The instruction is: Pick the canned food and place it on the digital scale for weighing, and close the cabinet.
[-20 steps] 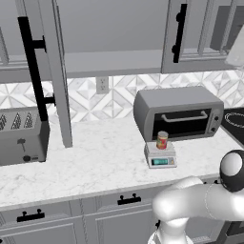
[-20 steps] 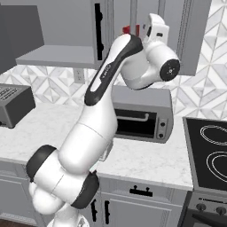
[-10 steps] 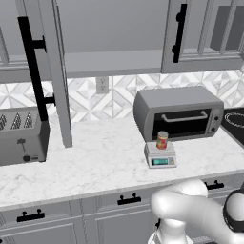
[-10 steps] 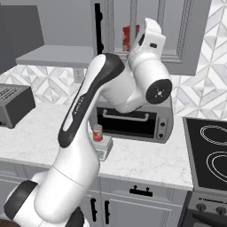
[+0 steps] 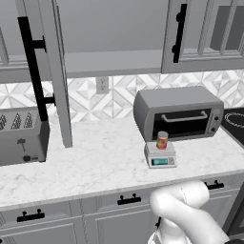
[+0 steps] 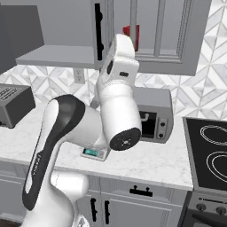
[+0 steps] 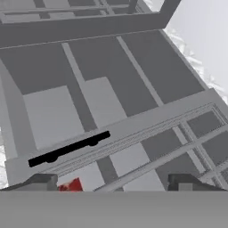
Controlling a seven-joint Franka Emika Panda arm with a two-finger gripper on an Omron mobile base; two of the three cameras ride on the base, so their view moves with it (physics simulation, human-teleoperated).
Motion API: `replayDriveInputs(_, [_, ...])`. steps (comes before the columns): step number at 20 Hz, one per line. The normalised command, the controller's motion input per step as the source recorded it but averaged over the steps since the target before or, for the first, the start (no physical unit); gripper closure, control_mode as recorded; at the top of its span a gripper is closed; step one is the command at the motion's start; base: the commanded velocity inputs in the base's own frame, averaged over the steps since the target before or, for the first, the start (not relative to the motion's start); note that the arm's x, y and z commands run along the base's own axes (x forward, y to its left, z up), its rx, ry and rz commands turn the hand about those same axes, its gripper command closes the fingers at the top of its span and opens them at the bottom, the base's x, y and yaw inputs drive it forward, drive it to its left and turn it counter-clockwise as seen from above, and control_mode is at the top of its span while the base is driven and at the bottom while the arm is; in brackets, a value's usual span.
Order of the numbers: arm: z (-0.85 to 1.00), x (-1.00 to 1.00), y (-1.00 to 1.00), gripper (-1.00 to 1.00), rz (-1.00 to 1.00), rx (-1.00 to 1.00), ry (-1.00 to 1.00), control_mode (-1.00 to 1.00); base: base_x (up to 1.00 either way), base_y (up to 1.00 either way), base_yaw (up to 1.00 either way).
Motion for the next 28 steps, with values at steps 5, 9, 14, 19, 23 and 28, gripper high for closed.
replayDriveInputs(5, [-0.33, -1.00, 1.00, -1.00, -0.04, 0.03, -0.25, -1.00, 0.00, 0.00, 0.00])
replayDriveInputs(9, [-0.06, -0.96, 1.00, -1.00, -0.08, 0.01, -0.26, -1.00, 0.00, 0.00, 0.00])
replayDriveInputs(14, [-0.05, -0.72, 1.00, -1.00, -0.10, -0.01, -0.15, -1.00, 0.00, 0.00, 0.00])
replayDriveInputs(19, [-0.06, -0.50, 1.00, -1.00, -0.15, -0.07, 0.00, -1.00, 0.00, 0.00, 0.00])
replayDriveInputs(23, [-0.43, -0.31, 1.00, -1.00, -0.22, 0.00, 0.00, -1.00, 0.00, 0.00, 0.00])
replayDriveInputs(28, [-0.74, -0.41, 1.00, -1.00, -0.21, 0.08, -0.17, -1.00, 0.00, 0.00, 0.00])
